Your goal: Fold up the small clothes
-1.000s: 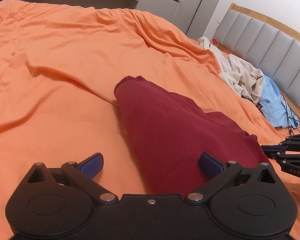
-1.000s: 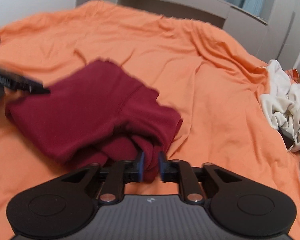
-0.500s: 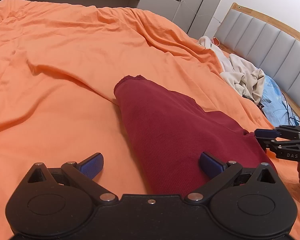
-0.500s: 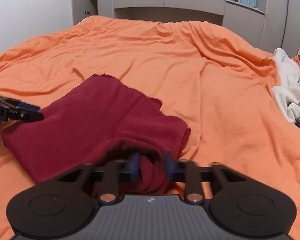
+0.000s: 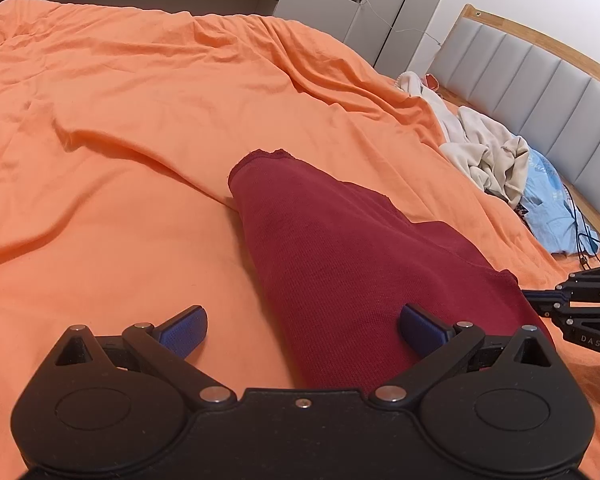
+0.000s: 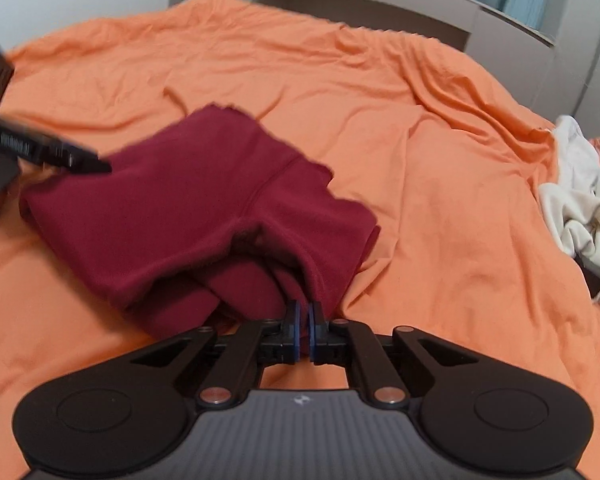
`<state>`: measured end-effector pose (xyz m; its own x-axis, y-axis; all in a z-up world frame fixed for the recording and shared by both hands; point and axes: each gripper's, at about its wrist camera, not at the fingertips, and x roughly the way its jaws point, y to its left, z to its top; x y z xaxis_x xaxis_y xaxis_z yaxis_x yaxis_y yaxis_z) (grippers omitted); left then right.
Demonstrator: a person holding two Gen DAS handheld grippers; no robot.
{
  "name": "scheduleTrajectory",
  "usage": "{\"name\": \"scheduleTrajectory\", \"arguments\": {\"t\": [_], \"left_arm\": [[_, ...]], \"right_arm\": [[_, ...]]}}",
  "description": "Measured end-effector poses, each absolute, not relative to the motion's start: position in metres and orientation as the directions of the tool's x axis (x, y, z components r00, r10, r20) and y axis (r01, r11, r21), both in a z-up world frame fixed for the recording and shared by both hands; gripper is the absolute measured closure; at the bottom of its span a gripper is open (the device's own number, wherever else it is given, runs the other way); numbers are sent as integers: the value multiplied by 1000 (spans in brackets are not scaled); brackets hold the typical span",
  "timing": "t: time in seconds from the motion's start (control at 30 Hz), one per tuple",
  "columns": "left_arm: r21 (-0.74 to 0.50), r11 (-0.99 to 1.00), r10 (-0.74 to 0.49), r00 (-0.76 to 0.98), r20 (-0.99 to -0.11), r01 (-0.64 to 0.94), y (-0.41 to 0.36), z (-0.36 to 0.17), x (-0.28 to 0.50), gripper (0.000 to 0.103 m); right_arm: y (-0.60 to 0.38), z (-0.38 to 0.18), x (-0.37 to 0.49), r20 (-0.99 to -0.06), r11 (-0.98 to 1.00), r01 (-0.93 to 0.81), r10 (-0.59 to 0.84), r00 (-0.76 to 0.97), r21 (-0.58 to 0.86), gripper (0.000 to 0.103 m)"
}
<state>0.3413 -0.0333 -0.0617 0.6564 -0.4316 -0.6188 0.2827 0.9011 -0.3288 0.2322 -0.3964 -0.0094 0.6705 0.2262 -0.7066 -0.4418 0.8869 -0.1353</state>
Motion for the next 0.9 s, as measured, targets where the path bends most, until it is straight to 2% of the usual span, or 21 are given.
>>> {"name": "scheduleTrajectory", "arguments": {"t": [0.07,0.13,0.17,0.23,0.3,0.37,0.4,0.47,0.53,0.7,0.77,0.83,0.9], "left_arm": [[-328,901,-432,656,-619,283,-33,-62,341,1],[-329,901,-432,656,-619,283,-33,-62,341,1],[-329,901,-432,656,-619,283,-33,-62,341,1],[-329,901,-432,656,-619,283,-33,-61,341,1],[-330,901,-432,655,-619,283,-34,-61,341,1],[-331,900,-433,654,-620,282,-33,-62,342,1],[-333,900,-433,653,-621,281,-33,-63,342,1],[-335,900,-434,651,-623,279,-33,-65,342,1],[-337,900,-434,649,-625,277,-33,-67,342,0],[-347,897,-438,644,-627,273,-32,-69,343,0],[-351,896,-441,641,-628,272,-32,-69,344,0],[-355,895,-443,639,-629,271,-32,-69,345,0],[-354,895,-442,639,-629,271,-32,-69,344,0]], "right_arm": [[-406,-3,233,-679,908,-406,235,696,-101,86],[-417,2,237,-658,932,-357,232,717,-60,61],[-422,4,239,-650,940,-338,232,724,-40,57],[-432,6,243,-632,959,-284,217,744,-5,36],[-441,5,252,-616,975,-215,197,763,44,28],[-450,0,262,-609,979,-155,203,767,131,28],[-454,-5,269,-606,974,-138,222,764,182,33],[-457,-13,284,-602,957,-122,262,754,264,45],[-456,-20,297,-596,945,-122,287,750,302,66],[-446,-37,316,-622,937,-134,317,716,324,69],[-436,-40,316,-635,936,-158,331,698,314,76],[-427,-37,311,-635,949,-184,308,708,254,90],[-417,-31,305,-628,959,-214,283,725,186,92]]}}
